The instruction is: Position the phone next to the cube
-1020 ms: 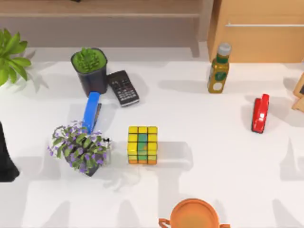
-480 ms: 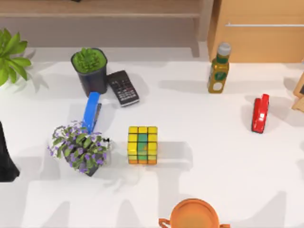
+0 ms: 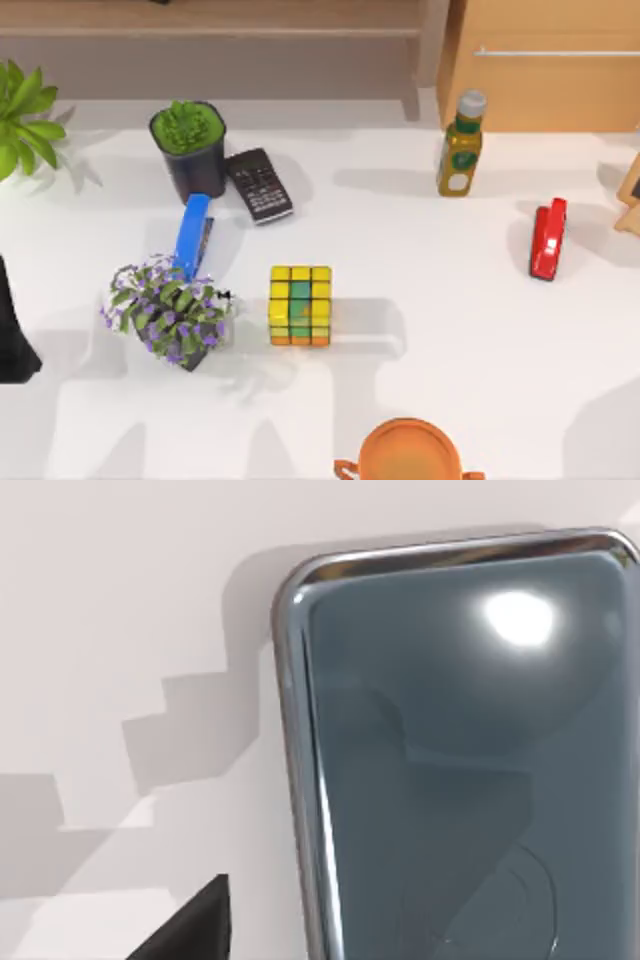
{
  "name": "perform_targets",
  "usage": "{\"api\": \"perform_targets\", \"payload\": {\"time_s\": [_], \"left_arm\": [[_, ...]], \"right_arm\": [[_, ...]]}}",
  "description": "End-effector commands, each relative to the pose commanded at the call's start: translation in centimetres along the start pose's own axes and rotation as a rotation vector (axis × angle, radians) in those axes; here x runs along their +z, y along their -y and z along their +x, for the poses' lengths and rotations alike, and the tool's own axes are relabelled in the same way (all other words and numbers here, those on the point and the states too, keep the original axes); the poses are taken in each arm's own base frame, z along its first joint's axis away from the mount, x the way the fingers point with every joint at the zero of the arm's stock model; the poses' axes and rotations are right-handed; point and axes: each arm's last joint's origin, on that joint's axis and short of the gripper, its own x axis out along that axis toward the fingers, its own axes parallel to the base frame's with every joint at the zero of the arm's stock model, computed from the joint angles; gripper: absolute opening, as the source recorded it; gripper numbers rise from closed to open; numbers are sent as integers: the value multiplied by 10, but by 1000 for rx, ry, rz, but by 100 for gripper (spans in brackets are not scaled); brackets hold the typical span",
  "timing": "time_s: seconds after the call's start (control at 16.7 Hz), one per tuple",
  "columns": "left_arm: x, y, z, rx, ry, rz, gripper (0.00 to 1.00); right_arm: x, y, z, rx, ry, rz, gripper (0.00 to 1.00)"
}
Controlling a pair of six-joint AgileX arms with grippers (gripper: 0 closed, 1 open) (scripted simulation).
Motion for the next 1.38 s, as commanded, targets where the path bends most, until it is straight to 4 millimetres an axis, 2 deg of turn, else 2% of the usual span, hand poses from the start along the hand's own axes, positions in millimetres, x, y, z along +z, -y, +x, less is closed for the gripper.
{"api": "perform_targets", "payload": {"time_s": [0.24,0.42,0.72,1.14,1.38], "left_arm": [[0,0,0,0,0,0,100],[0,0,0,0,0,0,100],[0,0,0,0,0,0,100],[0,0,0,0,0,0,100],[0,0,0,0,0,0,100]], "right_arm": [[1,26,18,148,-128,-66,100],[1,34,25,196,-160,-85,100],[1,33,26,196,-160,-87,100],[-6,27,63,195,-160,-85,100],[-6,27,63,196,-160,-85,100]]}}
